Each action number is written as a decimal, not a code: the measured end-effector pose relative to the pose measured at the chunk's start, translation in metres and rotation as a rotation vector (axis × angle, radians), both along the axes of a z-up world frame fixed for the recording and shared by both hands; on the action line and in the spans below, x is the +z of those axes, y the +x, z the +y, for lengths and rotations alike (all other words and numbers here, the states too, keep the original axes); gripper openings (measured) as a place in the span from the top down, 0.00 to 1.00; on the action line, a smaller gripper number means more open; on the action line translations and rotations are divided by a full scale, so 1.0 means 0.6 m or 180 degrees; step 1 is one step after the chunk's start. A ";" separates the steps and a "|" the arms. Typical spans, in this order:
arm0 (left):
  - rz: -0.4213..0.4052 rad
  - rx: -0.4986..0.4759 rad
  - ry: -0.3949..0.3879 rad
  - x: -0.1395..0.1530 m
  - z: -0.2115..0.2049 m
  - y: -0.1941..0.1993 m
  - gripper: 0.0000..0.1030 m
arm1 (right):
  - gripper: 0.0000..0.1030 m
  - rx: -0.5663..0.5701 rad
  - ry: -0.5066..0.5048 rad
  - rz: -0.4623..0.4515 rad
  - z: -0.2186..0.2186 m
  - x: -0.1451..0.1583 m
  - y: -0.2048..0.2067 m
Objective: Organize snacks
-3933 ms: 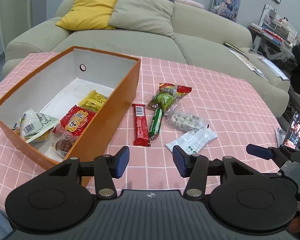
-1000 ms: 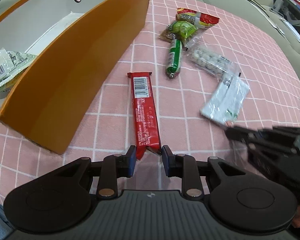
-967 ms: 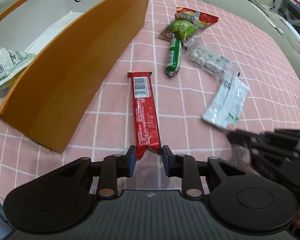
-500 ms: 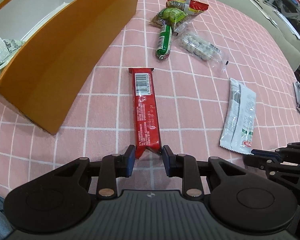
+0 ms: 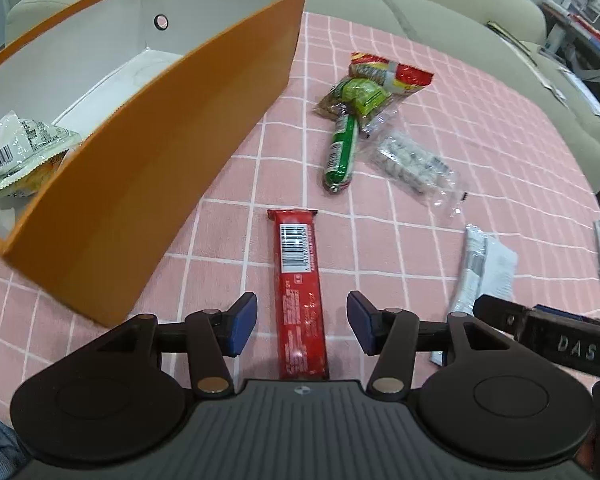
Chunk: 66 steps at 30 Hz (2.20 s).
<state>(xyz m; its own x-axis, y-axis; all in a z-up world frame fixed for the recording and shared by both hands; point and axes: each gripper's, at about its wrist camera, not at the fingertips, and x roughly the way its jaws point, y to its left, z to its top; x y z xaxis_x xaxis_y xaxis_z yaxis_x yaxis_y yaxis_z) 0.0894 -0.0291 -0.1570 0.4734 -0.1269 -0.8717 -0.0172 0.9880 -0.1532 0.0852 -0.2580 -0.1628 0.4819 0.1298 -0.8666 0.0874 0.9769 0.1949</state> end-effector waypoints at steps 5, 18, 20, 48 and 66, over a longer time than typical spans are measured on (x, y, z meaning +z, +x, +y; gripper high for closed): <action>-0.0011 0.0021 0.0066 -0.014 0.000 0.010 0.41 | 0.21 -0.0089 -0.0163 0.0044 0.019 -0.013 0.018; -0.0045 -0.0109 0.0206 -0.025 -0.011 0.023 0.57 | 0.28 0.0158 -0.0605 -0.0117 0.044 -0.032 0.025; -0.0048 -0.0125 0.0258 -0.026 -0.012 0.024 0.63 | 0.31 0.0179 -0.0623 -0.0147 0.044 -0.031 0.025; -0.0295 -0.0082 0.0029 0.080 0.007 -0.036 0.74 | 0.45 0.0843 -0.0380 -0.0836 0.070 0.091 -0.035; -0.0704 0.0434 0.0013 0.220 0.160 -0.027 0.74 | 0.51 0.1799 0.0061 -0.1433 0.213 0.261 0.020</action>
<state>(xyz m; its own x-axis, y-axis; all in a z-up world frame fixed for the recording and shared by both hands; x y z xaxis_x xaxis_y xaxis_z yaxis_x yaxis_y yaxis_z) 0.0729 0.0670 -0.0248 0.6651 -0.0454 -0.7453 -0.1169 0.9795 -0.1640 0.0974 -0.1303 -0.0062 0.6463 0.4780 -0.5947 -0.5232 0.8450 0.1106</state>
